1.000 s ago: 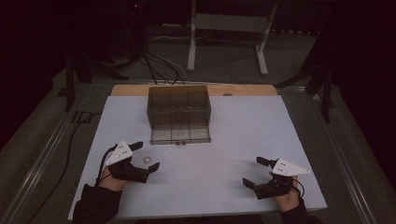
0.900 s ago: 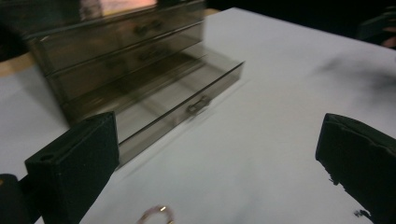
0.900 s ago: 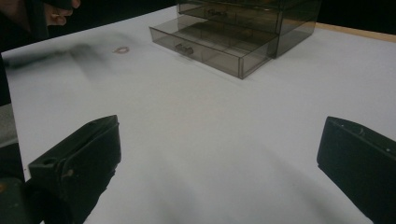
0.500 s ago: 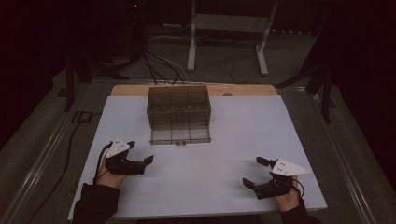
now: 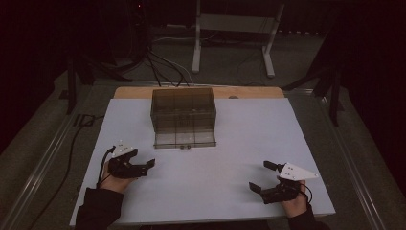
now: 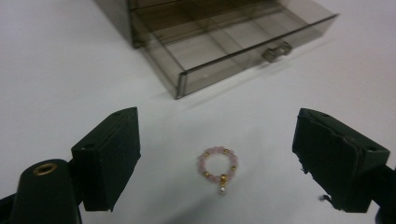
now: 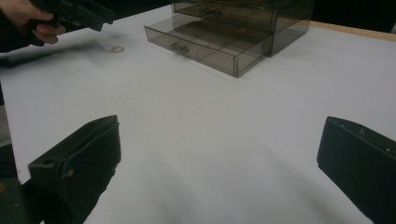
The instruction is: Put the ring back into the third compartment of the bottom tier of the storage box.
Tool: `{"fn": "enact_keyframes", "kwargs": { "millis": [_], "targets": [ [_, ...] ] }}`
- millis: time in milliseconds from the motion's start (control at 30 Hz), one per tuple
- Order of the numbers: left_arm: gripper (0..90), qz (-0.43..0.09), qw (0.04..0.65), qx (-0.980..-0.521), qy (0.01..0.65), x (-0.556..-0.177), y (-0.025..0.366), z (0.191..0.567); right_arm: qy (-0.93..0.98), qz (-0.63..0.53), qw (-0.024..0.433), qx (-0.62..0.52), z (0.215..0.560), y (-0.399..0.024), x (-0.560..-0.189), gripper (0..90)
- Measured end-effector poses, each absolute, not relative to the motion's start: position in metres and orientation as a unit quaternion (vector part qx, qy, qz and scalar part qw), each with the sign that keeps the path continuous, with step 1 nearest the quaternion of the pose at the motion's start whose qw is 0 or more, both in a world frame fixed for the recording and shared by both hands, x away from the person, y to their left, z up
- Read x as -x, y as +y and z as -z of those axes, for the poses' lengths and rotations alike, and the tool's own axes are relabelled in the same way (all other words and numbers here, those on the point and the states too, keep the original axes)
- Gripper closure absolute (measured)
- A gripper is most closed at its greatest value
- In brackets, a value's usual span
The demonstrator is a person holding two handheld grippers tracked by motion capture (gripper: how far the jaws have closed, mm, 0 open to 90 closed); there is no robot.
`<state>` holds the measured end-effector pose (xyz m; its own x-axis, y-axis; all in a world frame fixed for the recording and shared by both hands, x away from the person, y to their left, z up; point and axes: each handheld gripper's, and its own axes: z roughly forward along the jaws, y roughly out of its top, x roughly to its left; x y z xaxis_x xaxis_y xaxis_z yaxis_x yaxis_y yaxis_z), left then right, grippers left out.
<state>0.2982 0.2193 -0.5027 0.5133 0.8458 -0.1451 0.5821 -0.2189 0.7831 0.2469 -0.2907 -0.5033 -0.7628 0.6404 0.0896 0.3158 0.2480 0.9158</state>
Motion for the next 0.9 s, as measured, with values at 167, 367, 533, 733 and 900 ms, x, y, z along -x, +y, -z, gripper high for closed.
{"fn": "enact_keyframes", "kwargs": {
  "millis": [167,367,533,733,900],
  "targets": [
    [28.4,-0.161,0.395,-0.771,0.473,-0.300,0.219,0.506,0.776,-0.529,0.153,-0.307,0.503,-0.290,-0.247,0.0],
    [42.7,-0.162,0.381,-0.777,0.473,-0.301,0.216,0.508,0.776,-0.529,0.152,-0.308,0.504,-0.290,-0.247,0.0],
    [50.7,-0.162,0.370,-0.786,0.467,-0.303,0.214,0.512,0.776,-0.529,0.152,-0.308,0.504,-0.290,-0.247,0.0],
    [62.1,-0.161,0.360,-0.797,0.458,-0.305,0.208,0.516,0.777,-0.528,0.153,-0.308,0.504,-0.290,-0.247,0.0],
    [71.8,-0.157,0.349,-0.804,0.454,-0.307,0.206,0.519,0.776,-0.528,0.152,-0.309,0.504,-0.290,-0.247,0.0]
  ]
}}
